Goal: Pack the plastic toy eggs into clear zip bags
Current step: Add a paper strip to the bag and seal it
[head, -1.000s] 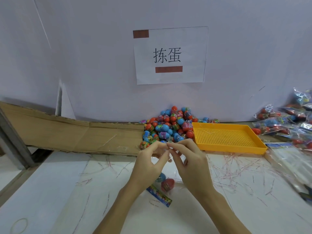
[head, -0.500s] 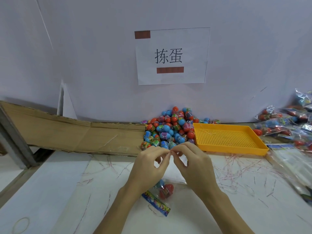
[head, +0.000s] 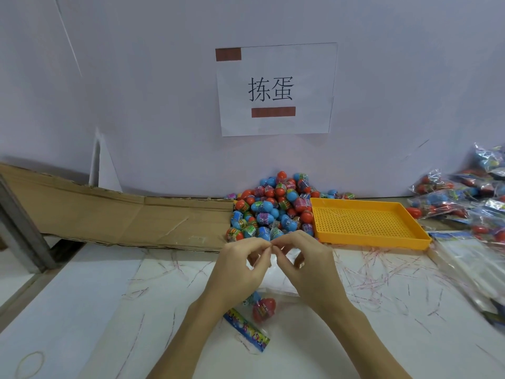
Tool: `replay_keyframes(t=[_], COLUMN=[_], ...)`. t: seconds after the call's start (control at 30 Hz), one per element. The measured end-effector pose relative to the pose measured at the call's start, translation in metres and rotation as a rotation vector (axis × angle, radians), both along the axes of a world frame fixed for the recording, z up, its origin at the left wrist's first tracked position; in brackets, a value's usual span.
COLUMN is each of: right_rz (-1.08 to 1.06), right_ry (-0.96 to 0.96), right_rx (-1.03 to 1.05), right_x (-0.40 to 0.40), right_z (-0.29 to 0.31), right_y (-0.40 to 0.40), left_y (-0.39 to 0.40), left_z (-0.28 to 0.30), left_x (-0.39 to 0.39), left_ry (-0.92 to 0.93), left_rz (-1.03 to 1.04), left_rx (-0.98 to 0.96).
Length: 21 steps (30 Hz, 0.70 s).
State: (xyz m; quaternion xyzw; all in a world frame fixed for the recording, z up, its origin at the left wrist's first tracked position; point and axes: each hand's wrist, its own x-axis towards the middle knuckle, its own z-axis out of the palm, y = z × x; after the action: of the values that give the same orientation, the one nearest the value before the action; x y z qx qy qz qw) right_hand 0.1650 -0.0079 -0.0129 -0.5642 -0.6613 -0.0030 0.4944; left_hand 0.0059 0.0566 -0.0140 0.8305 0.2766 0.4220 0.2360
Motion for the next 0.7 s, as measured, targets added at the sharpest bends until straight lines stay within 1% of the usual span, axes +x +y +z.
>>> replay_keyframes(t=[0.1,0.23,0.43,0.5,0.57,0.63,0.7], right_rz=[-0.042,-0.065,-0.121,-0.192,-0.283,-0.355,-0.359], right_ry=[-0.032,0.063,0.121,0.195,0.270,0.290,0.265], right_rx=[0.007,0.009,0.012,0.014,0.007,-0.020,-0.077], right_x=[0.000,-0.002,-0.002,0.013,0.033,0.045,0.049], right_z=[0.000,0.002,0.004,0.007,0.010,0.009,0.007], right_y=[0.001,0.000,0.001,0.002,0.001,0.001,0.002], left_y=[0.000,0.000,-0.002,0.004,0.011,0.017,0.021], left_z=[0.000,0.001,0.004,0.008,0.013,0.017,0.017], left_x=[-0.001,-0.001,-0.003,-0.010,-0.019,-0.026,-0.031], left_ry=[0.029,0.010,-0.004,-0.079,-0.230,-0.415,-0.556], left_rz=[-0.010,-0.010,0.036,0.103,0.198,0.356,0.491], left_rx=[0.019,0.027,0.021,-0.094,-0.209,-0.225,-0.262])
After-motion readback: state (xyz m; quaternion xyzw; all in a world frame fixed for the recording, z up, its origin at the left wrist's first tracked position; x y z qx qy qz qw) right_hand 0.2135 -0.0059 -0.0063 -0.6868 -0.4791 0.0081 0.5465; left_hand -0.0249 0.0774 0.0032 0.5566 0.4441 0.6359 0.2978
